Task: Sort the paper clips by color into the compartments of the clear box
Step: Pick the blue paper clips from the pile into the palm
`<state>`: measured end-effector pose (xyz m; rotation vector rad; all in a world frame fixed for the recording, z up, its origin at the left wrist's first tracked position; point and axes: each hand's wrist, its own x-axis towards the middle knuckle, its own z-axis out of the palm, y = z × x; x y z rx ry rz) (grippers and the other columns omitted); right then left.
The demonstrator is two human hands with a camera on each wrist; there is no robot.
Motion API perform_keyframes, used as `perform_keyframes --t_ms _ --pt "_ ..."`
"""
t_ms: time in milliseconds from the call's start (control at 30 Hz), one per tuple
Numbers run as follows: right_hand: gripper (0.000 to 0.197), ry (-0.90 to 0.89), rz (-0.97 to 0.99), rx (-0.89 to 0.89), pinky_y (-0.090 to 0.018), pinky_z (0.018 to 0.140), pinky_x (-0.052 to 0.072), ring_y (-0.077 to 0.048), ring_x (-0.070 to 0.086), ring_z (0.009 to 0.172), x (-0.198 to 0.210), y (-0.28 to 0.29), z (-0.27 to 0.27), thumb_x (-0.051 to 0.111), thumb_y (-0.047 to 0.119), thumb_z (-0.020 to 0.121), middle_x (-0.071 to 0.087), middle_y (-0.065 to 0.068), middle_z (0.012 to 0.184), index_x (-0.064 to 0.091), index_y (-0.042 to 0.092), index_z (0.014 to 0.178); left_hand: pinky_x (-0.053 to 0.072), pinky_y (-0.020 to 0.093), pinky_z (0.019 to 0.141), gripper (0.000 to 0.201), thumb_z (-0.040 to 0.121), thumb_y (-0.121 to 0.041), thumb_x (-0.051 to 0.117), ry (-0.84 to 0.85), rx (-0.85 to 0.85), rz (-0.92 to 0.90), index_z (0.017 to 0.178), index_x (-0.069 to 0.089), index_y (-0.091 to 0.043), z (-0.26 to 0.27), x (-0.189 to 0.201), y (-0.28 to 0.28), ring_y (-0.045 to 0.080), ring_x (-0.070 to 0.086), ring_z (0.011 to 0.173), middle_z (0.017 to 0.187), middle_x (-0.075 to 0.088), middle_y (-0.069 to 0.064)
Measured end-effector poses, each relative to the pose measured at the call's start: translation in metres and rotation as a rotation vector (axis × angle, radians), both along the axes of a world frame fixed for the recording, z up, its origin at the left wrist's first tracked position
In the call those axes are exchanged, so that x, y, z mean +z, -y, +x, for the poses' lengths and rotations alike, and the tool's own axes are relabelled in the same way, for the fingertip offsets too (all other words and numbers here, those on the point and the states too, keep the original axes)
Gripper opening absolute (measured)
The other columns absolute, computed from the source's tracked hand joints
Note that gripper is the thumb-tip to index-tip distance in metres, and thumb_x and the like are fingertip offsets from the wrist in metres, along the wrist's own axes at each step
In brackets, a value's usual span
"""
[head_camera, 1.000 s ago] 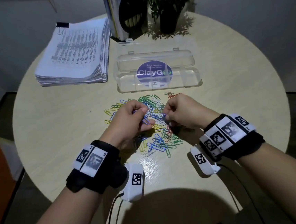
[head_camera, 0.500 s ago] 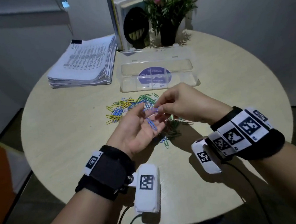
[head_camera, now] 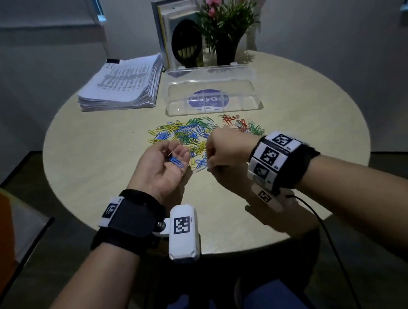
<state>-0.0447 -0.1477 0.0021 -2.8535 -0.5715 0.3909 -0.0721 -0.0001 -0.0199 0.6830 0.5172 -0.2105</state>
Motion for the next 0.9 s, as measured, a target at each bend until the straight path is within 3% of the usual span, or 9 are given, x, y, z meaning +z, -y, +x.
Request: perform_keyframes --t_ms 133,233,300,367,500,600,800,900 --pt "0.021 0.060 -0.126 -0.002 -0.026 0.062 0.044 -0.027 0.065 0.087 -0.003 -0.011 -0.002 0.066 0.014 0.082 0.071 -0.015 0.096 0.071 0.002 0.098 0.047 0.024 0.069 0.028 0.100 -0.018 0.038 0.003 0.012 0.030 0.083 0.054 -0.002 -0.006 0.004 -0.006 0.017 0.053 0.069 0.077 0.052 0.009" --pt "0.021 0.051 -0.133 -0.004 -0.024 0.054 0.039 -0.025 0.055 0.071 -0.003 -0.008 -0.003 0.060 0.011 0.082 0.062 -0.017 0.080 0.069 -0.003 0.095 0.047 0.025 0.072 0.027 0.099 -0.018 0.039 0.012 0.009 0.054 0.083 0.054 -0.003 -0.010 0.007 -0.004 0.017 0.054 0.071 0.077 0.052 0.009" --pt "0.022 0.050 -0.094 -0.004 -0.026 0.057 0.041 -0.024 0.052 0.067 -0.005 -0.001 -0.003 0.059 0.013 0.083 0.062 -0.017 0.075 0.068 -0.005 0.092 0.048 0.026 0.073 0.026 0.099 -0.018 0.040 0.007 0.000 0.070 0.083 0.055 -0.003 -0.012 0.006 0.000 0.018 0.055 0.074 0.079 0.053 0.009" --pt "0.021 0.046 -0.083 0.027 -0.027 0.061 0.044 -0.024 0.058 0.072 -0.007 0.004 -0.003 0.061 0.017 0.083 0.068 -0.018 0.085 0.069 -0.002 0.090 0.048 0.026 0.074 0.026 0.099 -0.019 0.041 -0.009 -0.011 0.085 0.082 0.055 -0.004 -0.017 0.005 0.005 0.018 0.055 0.075 0.080 0.053 0.009" --pt "0.017 0.042 -0.067 0.107 -0.025 0.069 0.045 -0.020 0.061 0.086 -0.008 0.010 -0.002 0.069 0.025 0.083 0.068 -0.005 0.093 0.069 0.013 0.094 0.047 0.030 0.084 0.025 0.099 -0.019 0.041 -0.021 -0.015 0.089 0.088 0.056 -0.001 -0.020 -0.002 0.010 0.021 0.056 0.082 0.090 0.055 0.013" --pt "0.014 0.049 -0.070 0.134 -0.027 0.073 0.048 -0.021 0.063 0.090 -0.010 0.010 0.002 0.068 0.021 0.084 0.070 -0.005 0.096 0.071 0.014 0.095 0.044 0.031 0.090 0.024 0.099 -0.018 0.041 -0.024 -0.022 0.080 0.093 0.056 0.000 -0.017 -0.007 0.011 0.023 0.057 0.086 0.095 0.056 0.015" --pt "0.006 0.048 0.023 0.139 -0.024 0.071 0.044 -0.017 0.059 0.084 -0.009 0.006 0.007 0.069 0.023 0.084 0.059 0.004 0.080 0.070 0.021 0.090 0.049 0.029 0.077 0.023 0.098 -0.018 0.042 -0.021 -0.031 0.085 0.090 0.057 -0.002 -0.008 -0.006 0.004 0.021 0.058 0.082 0.089 0.056 0.012" --pt "0.014 0.014 -0.025 0.188 -0.023 0.070 0.042 -0.012 0.055 0.079 -0.009 -0.001 0.007 0.073 0.022 0.080 0.063 0.005 0.085 0.072 0.023 0.094 0.049 0.030 0.076 0.023 0.098 -0.019 0.043 -0.024 -0.030 0.082 0.090 0.057 -0.002 -0.007 -0.009 0.002 0.021 0.058 0.082 0.088 0.057 0.012"
